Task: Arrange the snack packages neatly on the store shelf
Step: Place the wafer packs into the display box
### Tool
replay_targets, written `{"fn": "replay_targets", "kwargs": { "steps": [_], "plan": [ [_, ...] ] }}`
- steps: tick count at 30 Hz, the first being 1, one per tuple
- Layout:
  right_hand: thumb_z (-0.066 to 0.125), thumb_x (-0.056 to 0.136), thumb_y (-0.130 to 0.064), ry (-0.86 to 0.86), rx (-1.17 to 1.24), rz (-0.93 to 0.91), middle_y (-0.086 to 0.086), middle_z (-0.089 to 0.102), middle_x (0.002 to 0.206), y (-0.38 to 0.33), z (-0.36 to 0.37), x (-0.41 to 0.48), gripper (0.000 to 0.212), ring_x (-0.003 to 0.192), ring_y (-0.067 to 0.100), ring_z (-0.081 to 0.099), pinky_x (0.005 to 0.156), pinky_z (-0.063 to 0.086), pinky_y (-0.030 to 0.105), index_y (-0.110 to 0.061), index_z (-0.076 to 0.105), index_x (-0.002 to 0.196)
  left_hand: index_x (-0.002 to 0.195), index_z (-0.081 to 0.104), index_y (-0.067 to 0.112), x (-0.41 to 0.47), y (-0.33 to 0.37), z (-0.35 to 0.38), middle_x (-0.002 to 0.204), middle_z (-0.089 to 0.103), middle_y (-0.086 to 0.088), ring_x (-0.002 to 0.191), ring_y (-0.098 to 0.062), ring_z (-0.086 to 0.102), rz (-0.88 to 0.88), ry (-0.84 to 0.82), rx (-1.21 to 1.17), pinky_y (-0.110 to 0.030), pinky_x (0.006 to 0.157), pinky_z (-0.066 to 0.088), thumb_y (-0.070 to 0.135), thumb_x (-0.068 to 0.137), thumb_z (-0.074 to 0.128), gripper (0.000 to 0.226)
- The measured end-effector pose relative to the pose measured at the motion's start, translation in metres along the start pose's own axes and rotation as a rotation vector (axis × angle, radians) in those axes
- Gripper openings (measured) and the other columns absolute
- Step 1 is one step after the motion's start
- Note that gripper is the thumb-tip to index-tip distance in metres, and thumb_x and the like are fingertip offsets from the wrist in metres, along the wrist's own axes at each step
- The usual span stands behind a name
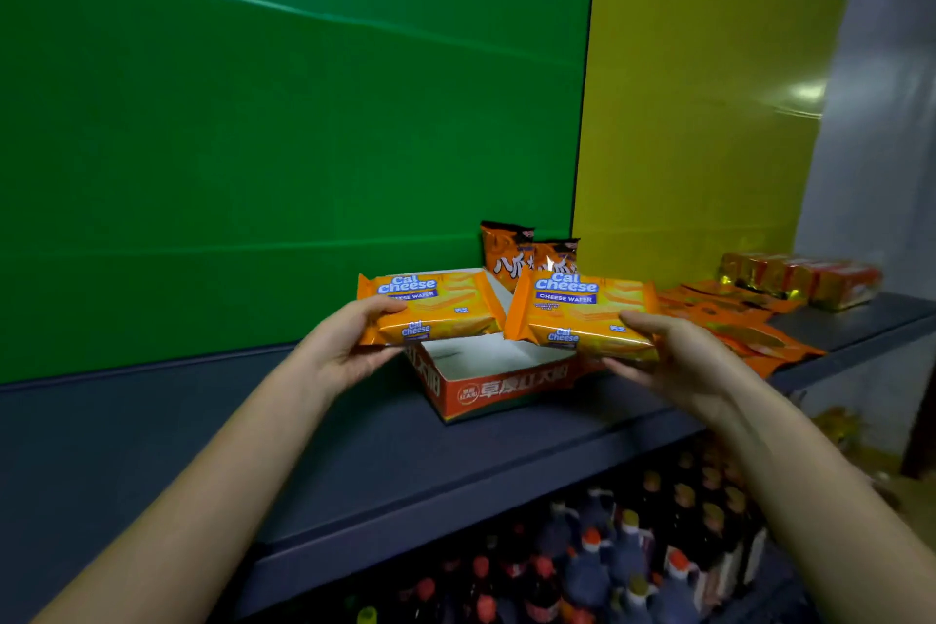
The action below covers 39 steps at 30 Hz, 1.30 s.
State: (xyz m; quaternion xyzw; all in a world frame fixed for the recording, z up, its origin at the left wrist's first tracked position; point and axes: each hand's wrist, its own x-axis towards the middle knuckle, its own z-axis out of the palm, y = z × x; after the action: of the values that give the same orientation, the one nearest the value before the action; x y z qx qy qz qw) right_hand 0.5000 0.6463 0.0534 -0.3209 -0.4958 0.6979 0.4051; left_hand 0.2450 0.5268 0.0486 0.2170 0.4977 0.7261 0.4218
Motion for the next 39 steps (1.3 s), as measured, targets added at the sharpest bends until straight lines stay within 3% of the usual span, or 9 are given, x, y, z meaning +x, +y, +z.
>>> {"fn": "replay_targets", "kwargs": {
  "steps": [4,9,13,18,21,26,32,37,39],
  "plan": [
    [0.051,0.093,-0.012,-0.028,-0.059,0.011,0.007,0.063,0.083,-0.009,-0.003,0.042,0.018,0.072,0.019,0.060,0.044,0.055,0.024,-0.012,0.050,0.111,0.093,0.056,0.004,0.028,-0.002,0.015,0.071,0.070,-0.011,0.048,-0.013,0.067,0.031,-0.015,0.104,-0.026,0.046,0.056,0.002,0.087,0.055,0.007],
    [0.049,0.095,-0.012,-0.128,-0.274,-0.065,-0.006,0.067,0.053,-0.017,-0.007,0.093,0.006,0.050,0.005,0.063,0.048,0.049,0.016,-0.014,0.054,0.096,0.089,0.059,0.012,0.061,-0.003,0.033,0.059,0.071,0.003,0.047,-0.007,0.066,0.169,-0.023,0.264,-0.017,0.046,0.054,-0.003,0.089,0.052,0.016],
    [0.049,0.095,-0.011,-0.213,-0.328,-0.067,0.005,0.065,0.077,-0.031,-0.014,0.127,0.010,0.064,0.012,0.064,0.059,0.052,0.020,-0.007,0.057,0.089,0.089,0.058,0.013,0.084,-0.005,0.046,0.061,0.072,0.003,0.051,-0.008,0.067,0.198,-0.017,0.313,-0.020,0.049,0.056,-0.007,0.090,0.049,0.022],
    [0.050,0.094,-0.011,-0.319,-0.368,-0.082,0.007,0.067,0.084,-0.040,-0.020,0.166,0.007,0.075,0.018,0.061,0.074,0.047,0.027,-0.008,0.056,0.093,0.088,0.057,0.014,0.108,-0.007,0.062,0.063,0.071,0.004,0.049,-0.005,0.065,0.255,0.058,0.407,-0.016,0.043,0.051,-0.008,0.090,0.049,0.024],
    [0.052,0.093,-0.015,-0.365,-0.437,-0.110,0.010,0.068,0.089,-0.037,-0.019,0.187,0.011,0.083,0.024,0.060,0.083,0.046,0.035,-0.008,0.056,0.100,0.094,0.053,0.012,0.120,-0.012,0.064,0.077,0.065,-0.002,0.045,-0.003,0.063,0.270,0.143,0.433,-0.015,0.041,0.050,-0.009,0.089,0.050,0.022],
    [0.053,0.093,-0.015,-0.422,-0.440,-0.139,0.007,0.068,0.090,-0.026,-0.010,0.211,0.014,0.075,0.018,0.060,0.066,0.044,0.026,-0.010,0.056,0.106,0.129,0.038,0.000,0.139,-0.016,0.057,0.106,0.061,-0.014,0.068,-0.016,0.062,0.220,0.252,0.430,-0.018,0.045,0.053,-0.006,0.088,0.054,0.044],
    [0.050,0.095,-0.014,-0.438,-0.489,-0.156,0.000,0.062,0.083,-0.018,0.008,0.230,0.024,0.059,0.004,0.060,0.038,0.038,0.007,-0.008,0.050,0.118,0.126,0.038,0.000,0.164,-0.020,0.055,0.122,0.053,-0.016,0.075,-0.017,0.058,0.210,0.317,0.537,-0.018,0.045,0.053,-0.007,0.087,0.055,0.043],
    [0.051,0.094,-0.014,-0.427,-0.511,-0.151,0.009,0.063,0.104,-0.014,0.019,0.238,0.035,0.074,0.013,0.059,0.059,0.045,0.019,-0.005,0.046,0.128,0.111,0.045,0.010,0.179,-0.016,0.043,0.124,0.056,-0.016,0.103,-0.030,0.061,0.199,0.373,0.824,-0.044,0.090,0.052,0.001,0.081,0.065,0.037],
    [0.052,0.094,-0.013,-0.427,-0.498,-0.147,0.011,0.062,0.108,-0.014,0.021,0.242,0.037,0.078,0.015,0.060,0.066,0.047,0.022,-0.005,0.044,0.129,0.108,0.048,0.010,0.179,-0.011,0.043,0.120,0.060,-0.015,0.107,-0.031,0.059,0.229,0.408,1.032,-0.042,0.092,0.049,0.005,0.075,0.071,0.041]
  ]
}}
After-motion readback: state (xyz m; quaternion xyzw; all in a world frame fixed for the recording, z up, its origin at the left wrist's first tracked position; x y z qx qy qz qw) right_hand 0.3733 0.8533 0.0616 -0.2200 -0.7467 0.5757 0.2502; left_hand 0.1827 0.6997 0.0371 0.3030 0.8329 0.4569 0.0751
